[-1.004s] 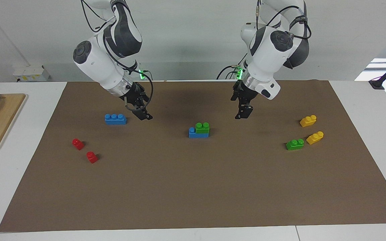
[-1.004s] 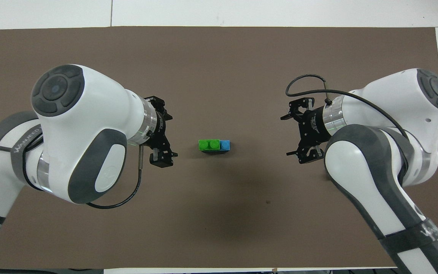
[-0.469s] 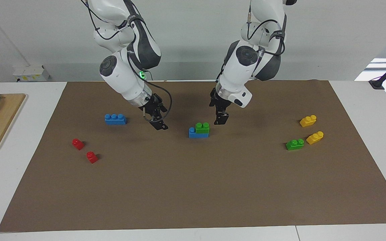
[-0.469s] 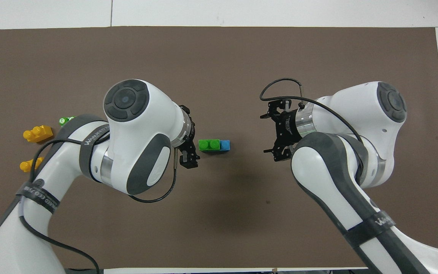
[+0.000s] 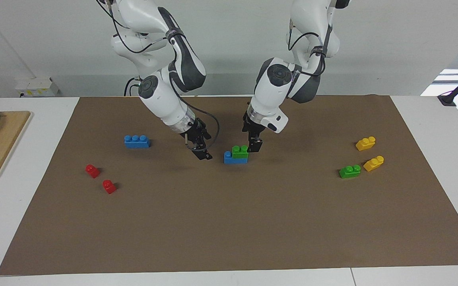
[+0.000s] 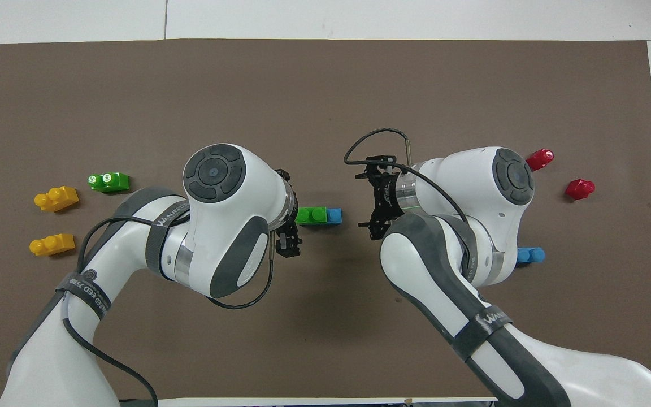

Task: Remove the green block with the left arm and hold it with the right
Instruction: 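Lower the left gripper onto green while the right gripper lowers onto blue, then close the left gripper on green while the right gripper closes on blue, then pull the green brick away while the right gripper pulls the blue brick away, then lower the green brick near yellow bricks while the right gripper lowers blue, then open the left gripper on green while the right gripper releases blue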

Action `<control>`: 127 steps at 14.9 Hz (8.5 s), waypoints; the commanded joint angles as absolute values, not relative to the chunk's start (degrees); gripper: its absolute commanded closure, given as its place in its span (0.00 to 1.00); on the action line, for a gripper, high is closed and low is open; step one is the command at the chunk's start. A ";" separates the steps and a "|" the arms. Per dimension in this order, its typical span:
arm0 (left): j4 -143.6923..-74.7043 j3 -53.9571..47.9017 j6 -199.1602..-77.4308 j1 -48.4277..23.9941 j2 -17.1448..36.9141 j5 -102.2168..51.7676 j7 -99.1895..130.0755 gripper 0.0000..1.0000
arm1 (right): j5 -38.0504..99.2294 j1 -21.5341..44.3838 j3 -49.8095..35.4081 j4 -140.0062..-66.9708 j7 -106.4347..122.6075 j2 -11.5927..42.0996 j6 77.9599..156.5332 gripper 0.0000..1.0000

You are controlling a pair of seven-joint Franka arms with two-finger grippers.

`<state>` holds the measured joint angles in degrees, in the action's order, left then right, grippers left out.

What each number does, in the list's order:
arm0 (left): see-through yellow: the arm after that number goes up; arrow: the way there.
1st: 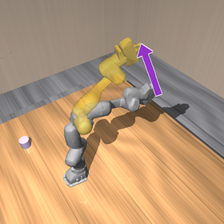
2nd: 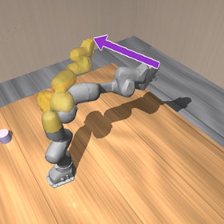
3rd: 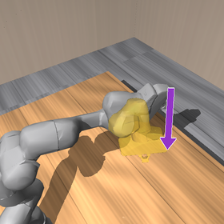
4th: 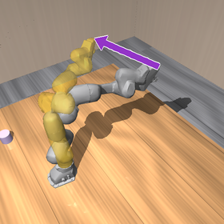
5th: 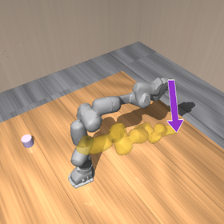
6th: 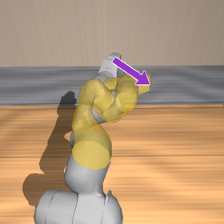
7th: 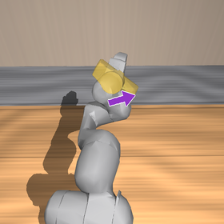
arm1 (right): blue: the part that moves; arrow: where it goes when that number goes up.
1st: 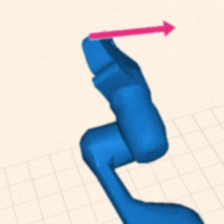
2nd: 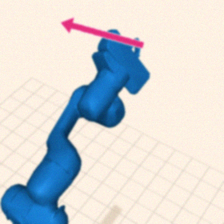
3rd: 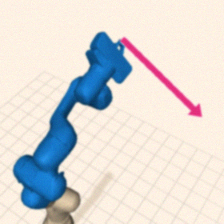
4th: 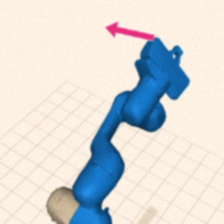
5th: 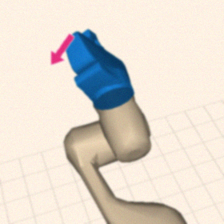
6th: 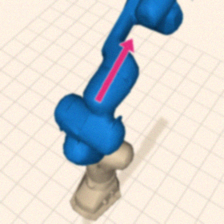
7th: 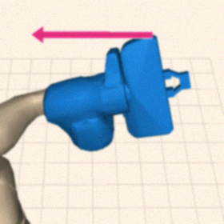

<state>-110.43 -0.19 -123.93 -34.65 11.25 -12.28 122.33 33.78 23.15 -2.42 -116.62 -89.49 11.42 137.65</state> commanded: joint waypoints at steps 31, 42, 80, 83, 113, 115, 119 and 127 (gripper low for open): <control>-109.77 0.26 -133.33 -38.14 18.54 -8.35 127.44 0.00 | 37.18 29.80 -2.29 -117.95 -89.56 19.86 146.95 0.18; -109.86 0.26 -133.24 -38.32 18.54 -7.65 127.35 0.04 | 38.67 29.53 -2.29 -117.86 -89.21 19.86 146.95 1.00; -110.74 0.09 -121.84 -32.88 6.16 -6.42 111.99 1.00 | 38.67 29.36 -2.29 -117.86 -86.57 19.86 146.87 1.00; -111.18 0.09 -112.36 -29.37 2.30 -6.42 100.94 1.00 | 38.58 27.34 -2.29 -117.42 -85.35 19.51 145.55 1.00; -132.63 0.62 -124.08 1.58 -1.94 0.08 -2.81 1.00 | 30.85 -12.04 -1.76 -119.71 -50.72 14.85 121.38 1.00; -133.50 0.53 -126.99 1.50 -0.44 0.18 -2.73 1.00 | 30.94 -12.48 -1.76 -119.71 -50.54 15.29 122.42 1.00; -136.14 0.53 -129.98 1.49 -0.26 0.18 -2.55 1.00 | 30.85 -13.18 -1.76 -119.71 -50.36 15.82 123.05 1.00; -137.11 0.44 -130.26 1.49 -0.26 0.18 -2.02 0.00 | 30.94 -12.83 -1.85 -119.53 -50.45 15.82 123.40 0.93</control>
